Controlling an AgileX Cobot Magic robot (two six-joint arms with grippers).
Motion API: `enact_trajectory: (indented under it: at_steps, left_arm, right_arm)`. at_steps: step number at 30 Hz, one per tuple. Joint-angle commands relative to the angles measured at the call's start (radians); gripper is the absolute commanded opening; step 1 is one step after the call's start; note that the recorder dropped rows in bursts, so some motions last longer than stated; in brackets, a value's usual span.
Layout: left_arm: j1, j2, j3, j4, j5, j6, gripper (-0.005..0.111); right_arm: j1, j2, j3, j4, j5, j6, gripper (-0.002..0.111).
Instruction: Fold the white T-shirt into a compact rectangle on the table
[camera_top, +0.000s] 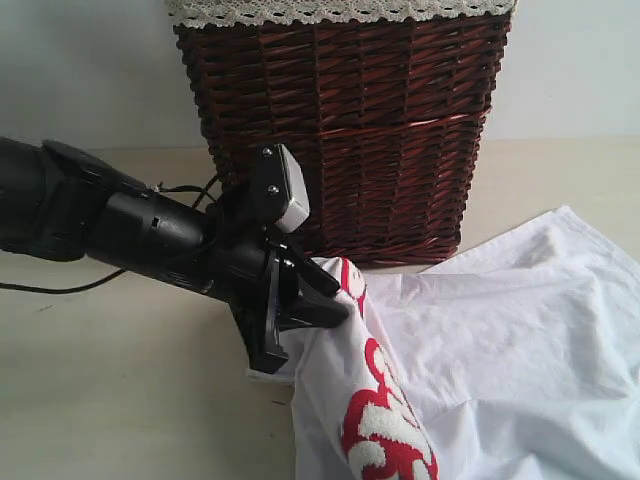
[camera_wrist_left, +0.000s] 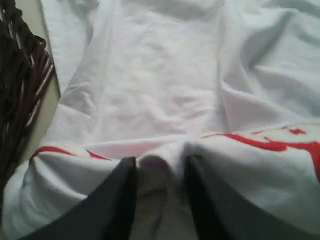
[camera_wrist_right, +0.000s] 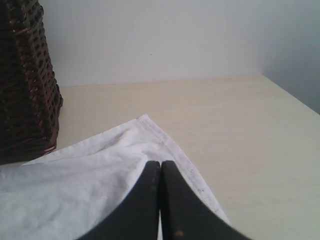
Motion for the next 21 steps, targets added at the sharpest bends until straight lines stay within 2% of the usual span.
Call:
enact_trajectory:
  at_steps: [1, 3, 7, 11, 14, 15, 17, 18, 21]
  left_arm:
    - [-0.003, 0.025, -0.006, -0.111, 0.002, -0.004, 0.058]
    - [-0.003, 0.015, -0.006, -0.121, -0.012, -0.004, 0.062]
    - [0.009, -0.049, -0.006, -0.132, -0.013, -0.050, 0.059]
    - [0.027, -0.109, -0.006, -0.070, 0.011, -0.254, 0.059]
    - [0.030, -0.127, 0.011, 0.071, 0.183, -0.380, 0.059]
    - [0.027, -0.126, 0.028, 0.137, 0.290, -0.407, 0.058]
    - [0.016, -0.122, 0.066, 0.187, 0.415, -0.415, 0.050]
    - [0.006, -0.117, 0.091, 0.207, 0.469, -0.393, 0.043]
    - [-0.024, -0.112, 0.168, 0.217, 0.451, -0.246, 0.022]
  right_arm:
    - [0.002, -0.006, 0.004, -0.002, -0.010, 0.000, 0.000]
    - [0.002, -0.006, 0.004, -0.002, -0.010, 0.000, 0.000]
    - [0.002, -0.006, 0.004, -0.002, -0.010, 0.000, 0.000]
    - [0.002, -0.006, 0.004, -0.002, -0.010, 0.000, 0.000]
    - [0.002, -0.006, 0.004, -0.002, -0.010, 0.000, 0.000]
    - [0.002, -0.006, 0.004, -0.002, -0.010, 0.000, 0.000]
    - [0.002, -0.006, 0.004, -0.002, -0.010, 0.000, 0.000]
    - [0.002, -0.006, 0.004, -0.002, -0.010, 0.000, 0.000]
    - [0.002, -0.006, 0.004, -0.002, -0.010, 0.000, 0.000]
